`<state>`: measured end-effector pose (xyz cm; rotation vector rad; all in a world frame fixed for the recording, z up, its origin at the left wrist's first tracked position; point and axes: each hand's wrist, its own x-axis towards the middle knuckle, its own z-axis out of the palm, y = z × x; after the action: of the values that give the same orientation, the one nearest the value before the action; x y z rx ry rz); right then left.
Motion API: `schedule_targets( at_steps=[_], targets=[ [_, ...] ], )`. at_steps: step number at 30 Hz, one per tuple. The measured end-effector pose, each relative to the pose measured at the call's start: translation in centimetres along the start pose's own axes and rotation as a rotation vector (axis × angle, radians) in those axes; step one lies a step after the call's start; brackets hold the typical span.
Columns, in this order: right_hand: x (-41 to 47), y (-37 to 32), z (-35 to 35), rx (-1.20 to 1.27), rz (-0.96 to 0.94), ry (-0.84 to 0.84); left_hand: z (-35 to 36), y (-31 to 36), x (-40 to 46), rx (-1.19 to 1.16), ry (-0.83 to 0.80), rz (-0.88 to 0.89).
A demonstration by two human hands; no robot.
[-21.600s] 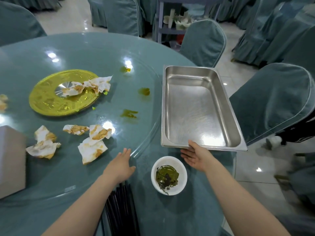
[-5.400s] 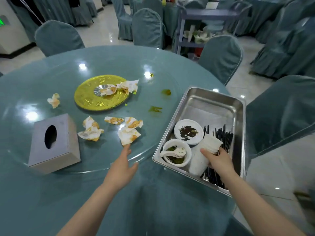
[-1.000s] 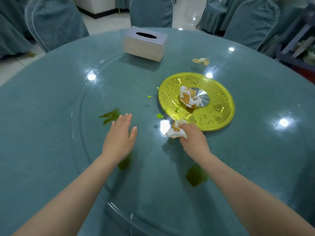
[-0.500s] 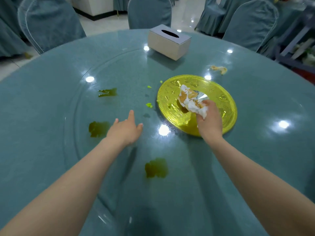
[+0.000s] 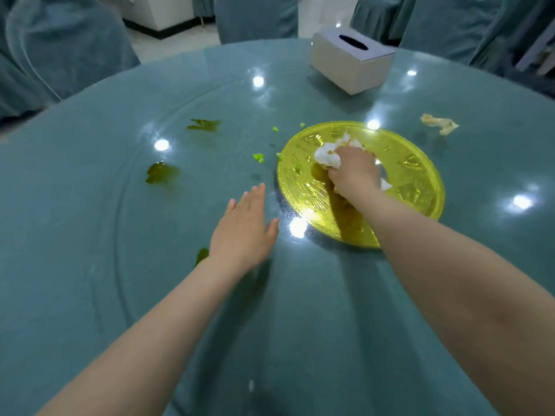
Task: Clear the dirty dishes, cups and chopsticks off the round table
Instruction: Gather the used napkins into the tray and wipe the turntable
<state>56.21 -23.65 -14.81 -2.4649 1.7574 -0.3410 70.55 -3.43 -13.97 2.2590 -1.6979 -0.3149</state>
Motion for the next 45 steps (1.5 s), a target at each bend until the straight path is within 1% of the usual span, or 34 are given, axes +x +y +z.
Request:
schedule_targets(
  at_steps=[2, 5, 11, 14, 16, 19, 22, 28, 31, 35, 38, 39, 41, 42, 45],
  targets=[
    [-0.2, 0.9, -0.5, -0.003, -0.030, 0.023, 0.0, 0.5, -0.3, -0.005, -0.006, 0.019],
    [-1.3, 2.6, -1.4, 0.062, -0.068, -0.011, 0.0, 1.3, -1.0, -0.001, -0.011, 0.034],
    [-6.0, 5.4, -3.1, 0.329, 0.002, 0.078, 0.8, 4.2, -2.4, -0.002, -0.070, 0.083],
    [-7.7, 7.6, -4.6, 0.370, -0.003, 0.115, 1.8, 6.1, -3.5, 0.059, -0.107, 0.136],
    [-8.4, 9.2, -5.4, 0.374, 0.028, 0.135, 2.5, 7.4, -4.2, 0.064, -0.124, 0.152],
    [-9.5, 12.0, -6.3, 0.360, 0.101, 0.137, 3.5, 9.8, -5.2, 0.030, -0.130, 0.110],
    [-10.3, 14.6, -7.2, 0.378, 0.125, 0.202, 3.8, 10.9, -5.3, 0.077, -0.126, 0.074],
    [-11.0, 17.4, -8.3, 0.477, 0.137, 0.329, 2.2, 9.6, -3.3, 0.159, -0.198, -0.036],
    [-11.1, 18.2, -8.3, 0.428, 0.138, 0.352, 1.5, 8.6, -2.2, 0.205, -0.213, -0.054],
    [-11.5, 19.7, -8.3, 0.346, 0.195, 0.320, 0.6, 7.6, -0.4, 0.292, -0.239, -0.076],
    [-12.3, 20.9, -8.4, 0.346, 0.266, 0.298, 0.5, 7.2, 0.0, 0.318, -0.265, -0.076],
    [-12.6, 21.2, -8.4, 0.352, 0.309, 0.259, 0.6, 7.0, -0.2, 0.307, -0.258, -0.072],
    [-13.0, 21.8, -8.2, 0.319, 0.376, 0.116, 1.1, 7.0, -1.1, 0.237, -0.203, -0.054],
    [-13.2, 21.8, -7.9, 0.277, 0.377, 0.048, 1.4, 7.1, -1.7, 0.180, -0.158, -0.039],
    [-13.8, 21.1, -7.1, 0.137, 0.362, -0.063, 1.9, 7.9, -3.2, 0.004, -0.028, 0.019]
  ],
)
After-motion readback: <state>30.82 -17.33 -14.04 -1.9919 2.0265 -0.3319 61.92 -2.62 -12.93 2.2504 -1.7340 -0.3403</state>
